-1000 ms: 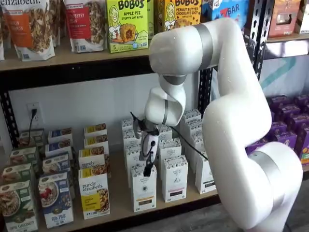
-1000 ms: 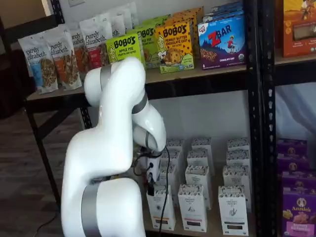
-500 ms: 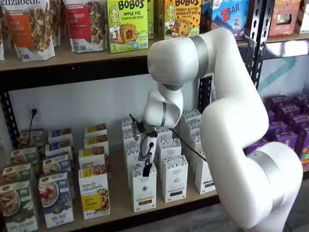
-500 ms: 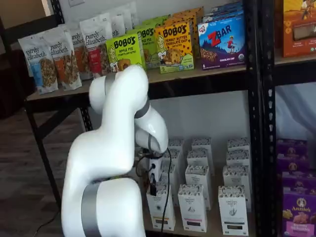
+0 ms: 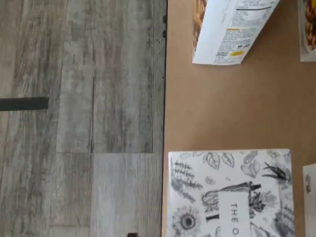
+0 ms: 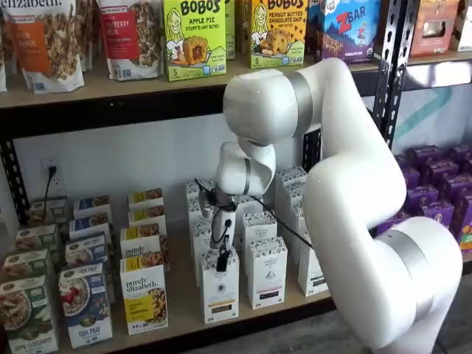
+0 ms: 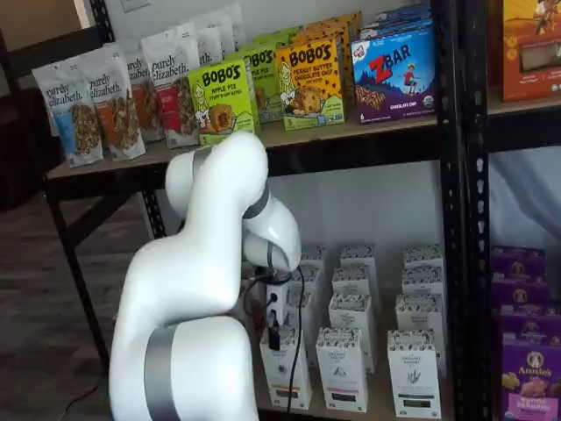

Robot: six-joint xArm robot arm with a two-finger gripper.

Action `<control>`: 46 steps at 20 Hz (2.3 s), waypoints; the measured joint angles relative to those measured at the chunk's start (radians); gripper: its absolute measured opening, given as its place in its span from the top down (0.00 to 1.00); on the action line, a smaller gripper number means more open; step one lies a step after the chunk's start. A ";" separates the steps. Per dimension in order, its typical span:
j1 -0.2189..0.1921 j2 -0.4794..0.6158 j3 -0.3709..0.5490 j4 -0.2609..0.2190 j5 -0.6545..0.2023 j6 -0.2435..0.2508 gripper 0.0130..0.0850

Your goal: Pick up the white box with a yellow strip in the middle, on the bottom shelf, the fourth box from the left

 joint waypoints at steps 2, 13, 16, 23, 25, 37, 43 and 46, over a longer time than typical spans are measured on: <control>0.001 0.015 -0.021 -0.011 0.011 0.012 0.00; 0.000 0.064 -0.062 -0.048 0.003 0.041 0.00; 0.001 0.073 -0.066 -0.054 -0.005 0.045 0.00; 0.003 0.090 -0.059 -0.045 -0.049 0.035 0.00; 0.002 0.094 -0.063 -0.041 -0.046 0.031 0.00; 0.001 0.109 -0.062 -0.018 -0.086 0.007 0.00; 0.001 0.115 -0.074 -0.008 -0.072 0.000 0.11; 0.001 0.116 -0.077 -0.011 -0.066 0.003 0.17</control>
